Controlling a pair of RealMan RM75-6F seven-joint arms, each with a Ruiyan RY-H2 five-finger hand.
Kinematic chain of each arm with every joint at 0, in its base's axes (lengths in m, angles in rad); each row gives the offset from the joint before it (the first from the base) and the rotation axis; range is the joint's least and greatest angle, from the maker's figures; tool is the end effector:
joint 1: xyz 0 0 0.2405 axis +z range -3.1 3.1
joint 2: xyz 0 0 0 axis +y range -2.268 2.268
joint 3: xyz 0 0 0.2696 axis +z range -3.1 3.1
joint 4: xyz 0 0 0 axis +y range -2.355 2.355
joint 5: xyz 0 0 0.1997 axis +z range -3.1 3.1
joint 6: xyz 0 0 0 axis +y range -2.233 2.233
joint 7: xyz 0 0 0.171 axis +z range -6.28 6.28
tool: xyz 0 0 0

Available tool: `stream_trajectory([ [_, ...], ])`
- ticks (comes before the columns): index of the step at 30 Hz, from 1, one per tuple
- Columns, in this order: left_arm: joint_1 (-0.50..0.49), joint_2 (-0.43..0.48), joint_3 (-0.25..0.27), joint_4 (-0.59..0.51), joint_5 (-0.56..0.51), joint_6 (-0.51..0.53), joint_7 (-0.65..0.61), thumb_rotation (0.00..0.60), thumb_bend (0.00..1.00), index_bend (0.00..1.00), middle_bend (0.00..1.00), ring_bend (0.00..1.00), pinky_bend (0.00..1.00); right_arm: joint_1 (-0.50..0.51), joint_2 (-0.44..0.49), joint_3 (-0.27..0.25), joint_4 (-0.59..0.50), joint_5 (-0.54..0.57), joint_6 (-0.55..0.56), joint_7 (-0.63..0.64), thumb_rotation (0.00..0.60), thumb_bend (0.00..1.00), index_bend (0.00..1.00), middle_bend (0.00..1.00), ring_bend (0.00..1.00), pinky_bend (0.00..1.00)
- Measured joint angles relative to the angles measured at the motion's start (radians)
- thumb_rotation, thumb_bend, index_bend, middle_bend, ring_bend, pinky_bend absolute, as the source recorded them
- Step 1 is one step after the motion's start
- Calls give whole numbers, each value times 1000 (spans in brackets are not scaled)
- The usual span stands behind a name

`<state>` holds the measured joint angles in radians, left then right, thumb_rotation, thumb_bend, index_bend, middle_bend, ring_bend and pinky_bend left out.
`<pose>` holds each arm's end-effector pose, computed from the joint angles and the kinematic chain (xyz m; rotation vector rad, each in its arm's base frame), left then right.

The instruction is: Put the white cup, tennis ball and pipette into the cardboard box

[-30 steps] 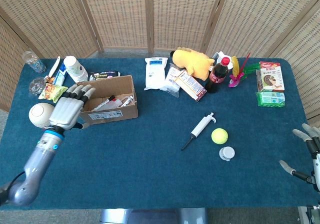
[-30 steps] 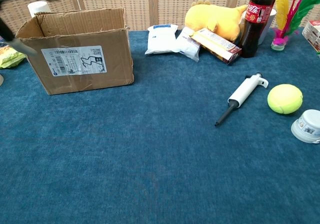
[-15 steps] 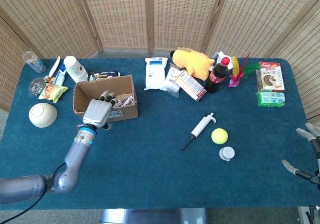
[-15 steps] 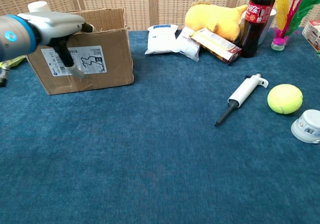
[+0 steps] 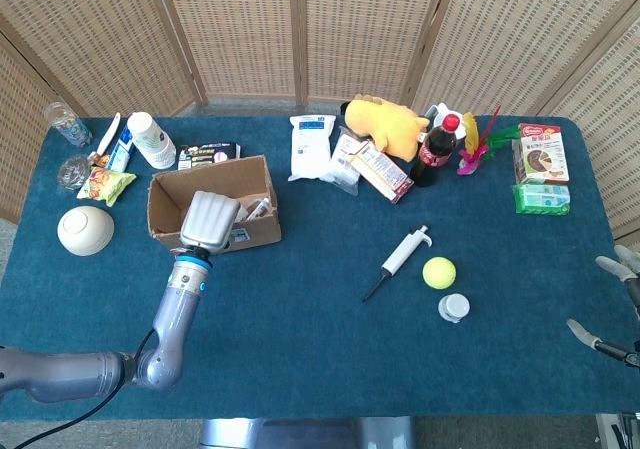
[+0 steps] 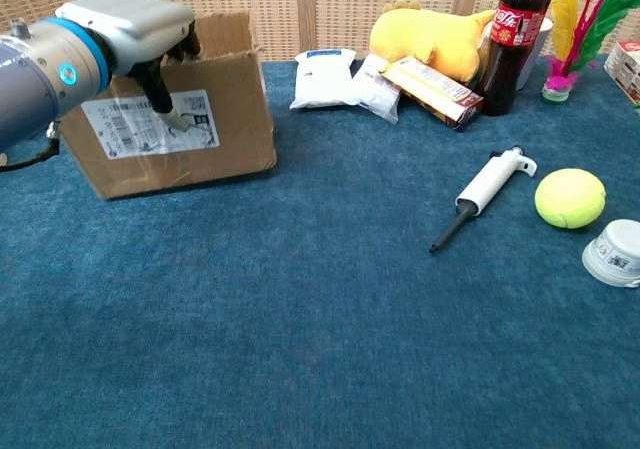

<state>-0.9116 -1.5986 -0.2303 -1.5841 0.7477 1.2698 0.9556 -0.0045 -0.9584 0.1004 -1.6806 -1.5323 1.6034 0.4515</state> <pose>-0.1017 0.4016 0.0099 -1.6888 -0.5982 -0.6896 -0.3103 -0.1879 0.2433 1.1589 -1.0617 1.2544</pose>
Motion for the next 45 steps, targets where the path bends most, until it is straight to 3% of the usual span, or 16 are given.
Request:
stream_trajectory([
  [14,-27,6,-12,-62,132,33,5,600,212,731,762,739,952,1,1,-2,1,-3,0,2,600,91,195,58,0,23],
  [25,-113,-84,-76,-84,49,50,127,600,211,730,761,739,951,0,2,-2,3,-4,1,16,600,91,195,58,0,23],
  [45,-276,-363,-140,256,-35,-24,178,600,209,729,758,739,950,5,15,3,22,14,-20,112,600,98,195,61,0,23],
])
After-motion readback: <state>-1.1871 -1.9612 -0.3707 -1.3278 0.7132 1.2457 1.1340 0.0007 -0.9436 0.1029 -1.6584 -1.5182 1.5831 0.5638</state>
